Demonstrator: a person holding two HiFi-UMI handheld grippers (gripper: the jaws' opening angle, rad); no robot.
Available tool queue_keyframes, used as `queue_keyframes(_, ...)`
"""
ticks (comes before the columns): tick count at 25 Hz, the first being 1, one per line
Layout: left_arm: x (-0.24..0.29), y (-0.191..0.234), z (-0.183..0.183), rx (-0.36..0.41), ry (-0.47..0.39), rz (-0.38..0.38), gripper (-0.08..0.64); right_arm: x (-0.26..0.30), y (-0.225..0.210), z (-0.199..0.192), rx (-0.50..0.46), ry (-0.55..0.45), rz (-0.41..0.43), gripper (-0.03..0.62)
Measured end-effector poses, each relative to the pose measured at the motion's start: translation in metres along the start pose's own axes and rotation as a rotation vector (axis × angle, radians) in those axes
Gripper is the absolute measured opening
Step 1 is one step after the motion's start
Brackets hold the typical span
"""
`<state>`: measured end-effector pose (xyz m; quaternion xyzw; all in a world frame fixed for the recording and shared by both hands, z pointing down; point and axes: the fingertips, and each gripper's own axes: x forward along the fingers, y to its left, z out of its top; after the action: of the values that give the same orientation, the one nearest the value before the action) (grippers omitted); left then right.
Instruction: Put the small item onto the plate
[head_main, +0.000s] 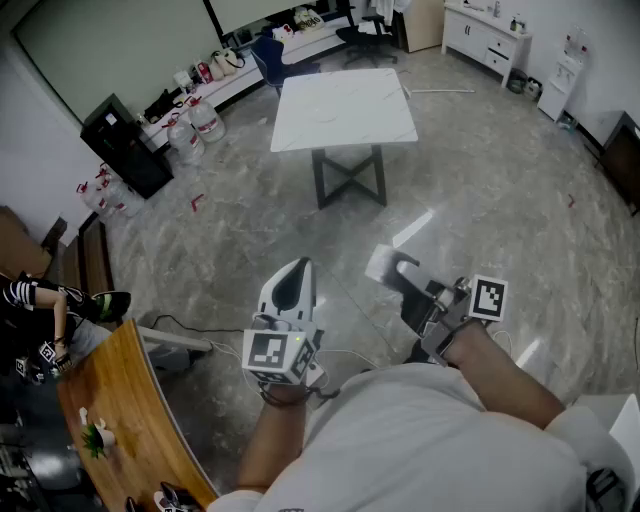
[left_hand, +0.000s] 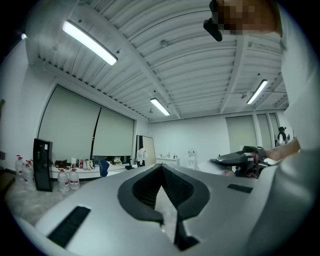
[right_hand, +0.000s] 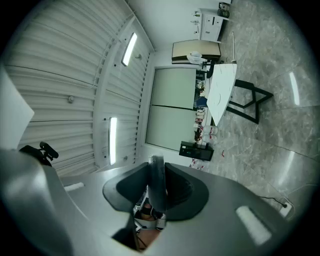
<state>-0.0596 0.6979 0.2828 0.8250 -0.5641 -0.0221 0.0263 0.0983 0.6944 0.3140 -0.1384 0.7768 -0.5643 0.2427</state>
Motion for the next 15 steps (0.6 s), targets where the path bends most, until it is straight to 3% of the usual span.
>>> queue_keyframes(15,0.005,0.013,-0.010,-0.009,0.006,0.009,0.006,0.011,-0.008,0.007,-0.002,0.005,0.009,0.100)
